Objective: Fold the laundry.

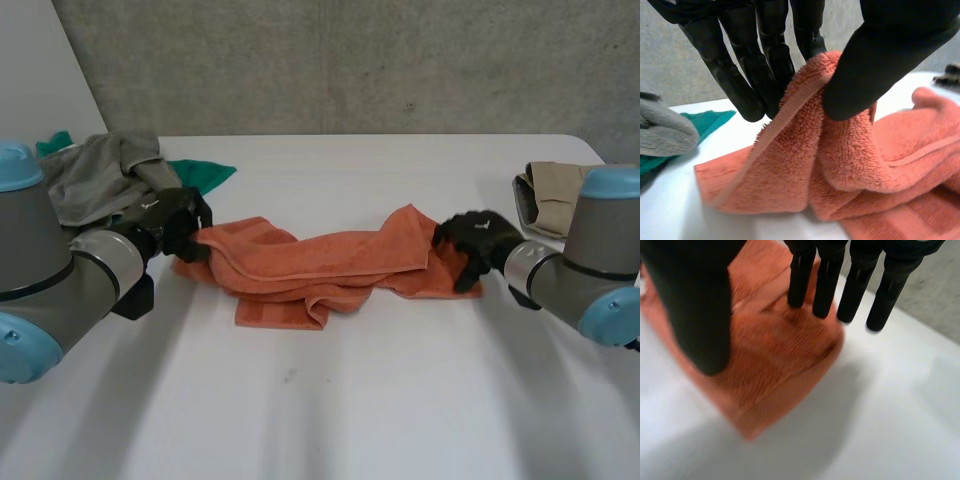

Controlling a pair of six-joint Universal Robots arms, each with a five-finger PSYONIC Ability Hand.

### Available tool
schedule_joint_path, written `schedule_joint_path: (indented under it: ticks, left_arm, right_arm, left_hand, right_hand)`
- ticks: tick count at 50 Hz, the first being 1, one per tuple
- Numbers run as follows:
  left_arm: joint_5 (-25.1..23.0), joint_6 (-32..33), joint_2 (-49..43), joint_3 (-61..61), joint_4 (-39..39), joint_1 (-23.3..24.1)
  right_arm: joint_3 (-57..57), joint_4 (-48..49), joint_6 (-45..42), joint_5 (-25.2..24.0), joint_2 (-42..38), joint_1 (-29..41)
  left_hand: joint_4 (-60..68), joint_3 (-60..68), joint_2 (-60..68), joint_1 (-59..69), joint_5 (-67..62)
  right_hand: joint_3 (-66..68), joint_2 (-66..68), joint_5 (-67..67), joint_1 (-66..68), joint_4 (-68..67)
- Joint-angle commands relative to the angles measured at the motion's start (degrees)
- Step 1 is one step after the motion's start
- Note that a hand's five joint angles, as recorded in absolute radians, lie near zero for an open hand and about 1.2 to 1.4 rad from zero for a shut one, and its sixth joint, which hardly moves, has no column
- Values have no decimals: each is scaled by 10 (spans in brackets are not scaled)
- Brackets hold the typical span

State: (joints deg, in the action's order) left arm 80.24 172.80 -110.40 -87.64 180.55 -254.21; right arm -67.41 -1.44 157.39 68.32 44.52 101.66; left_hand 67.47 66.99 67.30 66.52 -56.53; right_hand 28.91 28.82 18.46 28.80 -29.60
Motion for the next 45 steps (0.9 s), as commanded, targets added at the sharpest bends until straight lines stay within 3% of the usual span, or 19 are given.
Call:
schedule_joint_path:
  ticks: [1, 7, 10, 15, 25, 28, 31, 32, 37, 45]
  left_arm:
    - [-5, -69, 10, 13, -11, 20]
    - [-10, -61, 17, 20, -28, 26]
    - [-11, -56, 23, 22, -35, 28]
    - [-11, -47, 46, 19, -47, 37]
    - [-15, -19, 68, 11, -48, 54]
    - [-16, -9, 69, 9, -47, 59]
    - [-16, -3, 67, 8, -47, 63]
    - [-15, -1, 66, 8, -48, 65]
    - [-13, 10, 55, 5, -46, 67]
    - [-12, 89, 8, 10, -50, 75]
  right_arm:
    - [-6, -24, 15, 57, 80, 13]
    - [-20, -58, 15, 102, 141, 70]
    - [-16, -46, 19, 111, 135, 100]
    - [12, -20, 13, 124, 70, 157]
    - [86, 8, -20, 169, -36, 180]
    - [104, 35, -24, 181, -55, 178]
    - [114, 57, -24, 181, -60, 175]
    - [114, 63, -24, 180, -57, 174]
    - [93, 50, -26, 183, -9, 166]
    - [11, -114, -100, 169, 126, 110]
  left_hand:
    - [125, 130, 127, 135, -135]
    - [125, 130, 127, 135, -135]
    - [125, 130, 127, 135, -135]
    - [125, 130, 127, 135, -135]
    - [125, 130, 127, 135, -135]
    - [125, 130, 127, 135, -135]
    - [125, 130, 127, 135, -135]
    - [125, 130, 127, 135, -135]
    - [125, 130, 127, 135, -135]
    - [125, 130, 127, 135, -135]
  right_hand:
    - [-81, -80, -77, -80, 88]
    - [-135, -134, -131, -134, 142]
    - [-130, -129, -126, -129, 137]
    - [-78, -78, -74, -77, 85]
    - [46, 47, 51, 47, -39]
    - [140, 141, 145, 141, -133]
    - [412, 413, 417, 413, -405]
    - [510, 511, 514, 511, -503]
    - [511, 512, 515, 512, -504]
    - [511, 512, 515, 512, -504]
